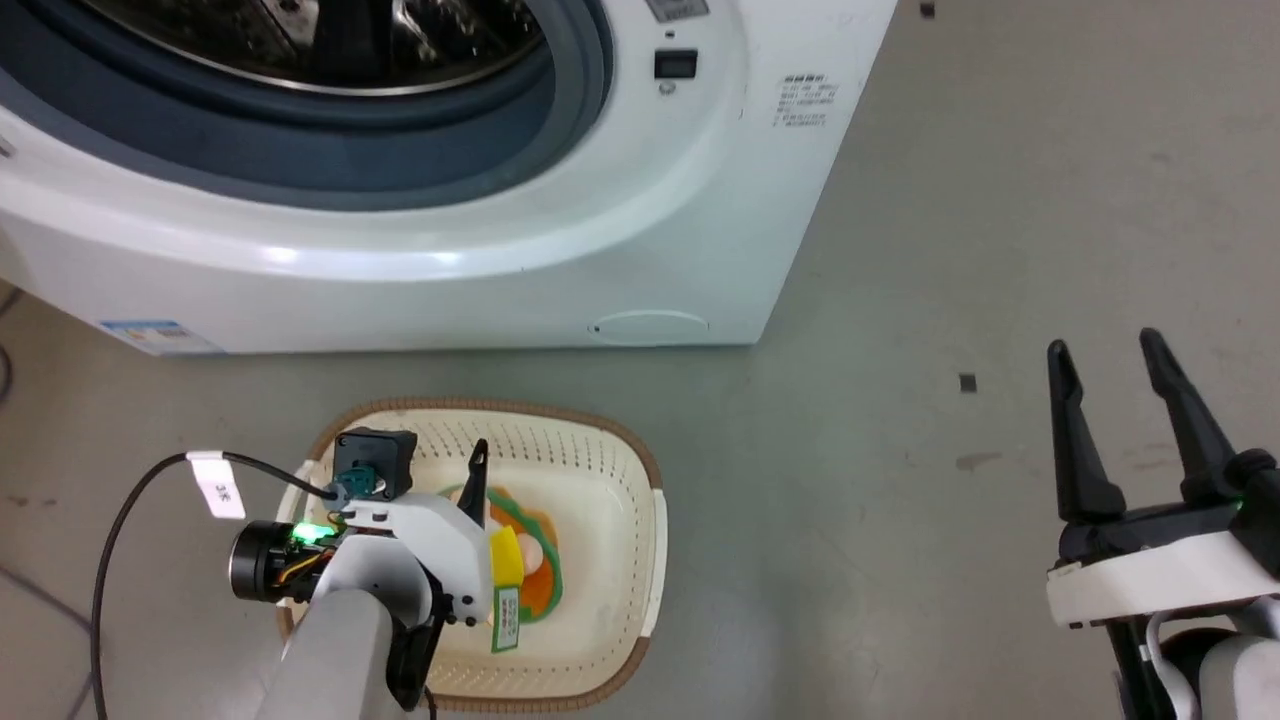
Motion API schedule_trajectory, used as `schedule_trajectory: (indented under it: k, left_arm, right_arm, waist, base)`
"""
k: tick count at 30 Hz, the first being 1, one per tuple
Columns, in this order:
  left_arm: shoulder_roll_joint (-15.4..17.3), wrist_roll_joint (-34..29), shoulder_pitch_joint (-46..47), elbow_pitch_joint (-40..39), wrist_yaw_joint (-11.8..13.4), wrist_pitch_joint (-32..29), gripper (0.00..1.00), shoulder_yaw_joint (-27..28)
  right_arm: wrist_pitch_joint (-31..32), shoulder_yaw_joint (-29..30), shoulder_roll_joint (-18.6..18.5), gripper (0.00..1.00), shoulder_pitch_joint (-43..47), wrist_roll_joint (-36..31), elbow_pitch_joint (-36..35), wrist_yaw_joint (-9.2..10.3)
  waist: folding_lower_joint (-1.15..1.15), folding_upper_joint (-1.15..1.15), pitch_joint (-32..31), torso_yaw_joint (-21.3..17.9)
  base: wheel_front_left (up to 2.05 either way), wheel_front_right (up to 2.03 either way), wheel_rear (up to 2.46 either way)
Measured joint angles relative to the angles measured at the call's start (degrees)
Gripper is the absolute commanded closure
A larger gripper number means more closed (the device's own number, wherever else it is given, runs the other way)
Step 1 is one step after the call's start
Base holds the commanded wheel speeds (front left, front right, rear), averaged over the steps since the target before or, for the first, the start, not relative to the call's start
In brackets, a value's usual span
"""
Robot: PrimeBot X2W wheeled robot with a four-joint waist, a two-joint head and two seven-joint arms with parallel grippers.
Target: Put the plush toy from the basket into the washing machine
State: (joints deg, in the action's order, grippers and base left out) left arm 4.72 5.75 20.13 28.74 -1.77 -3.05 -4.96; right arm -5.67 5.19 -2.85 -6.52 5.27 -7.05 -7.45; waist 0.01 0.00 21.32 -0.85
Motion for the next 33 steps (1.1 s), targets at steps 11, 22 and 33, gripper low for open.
schedule_trajectory:
  k: [11, 22, 33]
  left_arm:
    - [1.0, 1.7, 3.8, 6.5, 0.1, -2.1, 0.00, -0.9]
    - [1.6, 3.8, 8.1, 12.9, 0.8, -3.2, 0.00, -2.2]
    - [2.0, 5.5, 13.4, 19.2, 1.4, -4.1, 0.00, -3.8]
  right_arm:
    - [-1.2, 1.4, 0.0, 0.00, -1.8, 0.6, -2.3, 0.00]
    - [-2.4, 2.9, 0.0, 0.00, -3.2, 2.0, -4.3, 0.00]
    - [-3.7, 5.2, 0.0, 0.00, -5.3, 3.7, -6.2, 0.00]
  waist:
    - [0.00, 0.00, 6.9, 0.1]
    - [-0.01, 0.00, 13.2, 0.8]
    - [0.00, 0.00, 19.4, 0.8]
  base:
    - [0.00, 0.00, 0.00]
    - [0.00, 0.00, 0.00]
    - [0.00, 0.00, 0.00]
